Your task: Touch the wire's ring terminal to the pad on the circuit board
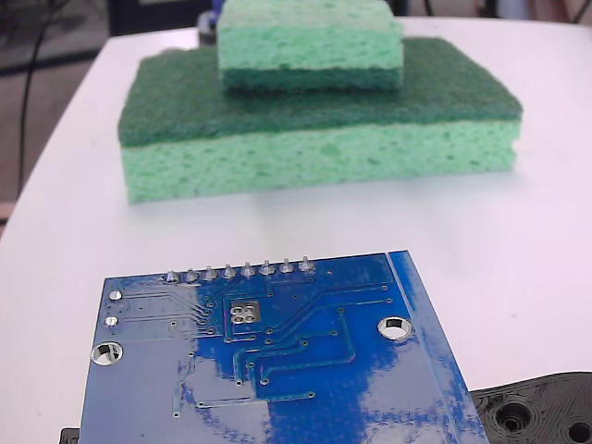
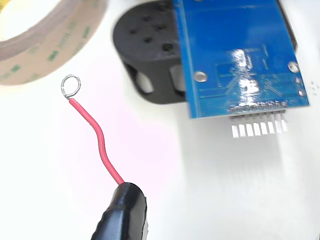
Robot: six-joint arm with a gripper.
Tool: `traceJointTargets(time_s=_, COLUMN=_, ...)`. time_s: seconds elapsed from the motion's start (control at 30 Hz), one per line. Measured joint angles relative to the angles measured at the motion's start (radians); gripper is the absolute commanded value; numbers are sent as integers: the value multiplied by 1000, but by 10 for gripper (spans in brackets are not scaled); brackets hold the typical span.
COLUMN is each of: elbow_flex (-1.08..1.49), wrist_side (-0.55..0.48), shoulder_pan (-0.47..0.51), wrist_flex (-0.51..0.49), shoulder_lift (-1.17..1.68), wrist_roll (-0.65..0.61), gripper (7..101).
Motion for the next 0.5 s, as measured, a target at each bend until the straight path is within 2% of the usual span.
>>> traceJointTargets(time_s=0.5, elbow_flex=336, wrist_side=-83, shoulder_pan=15, wrist_flex=84, shoulder_lift=514, wrist_roll=-49, gripper=1003)
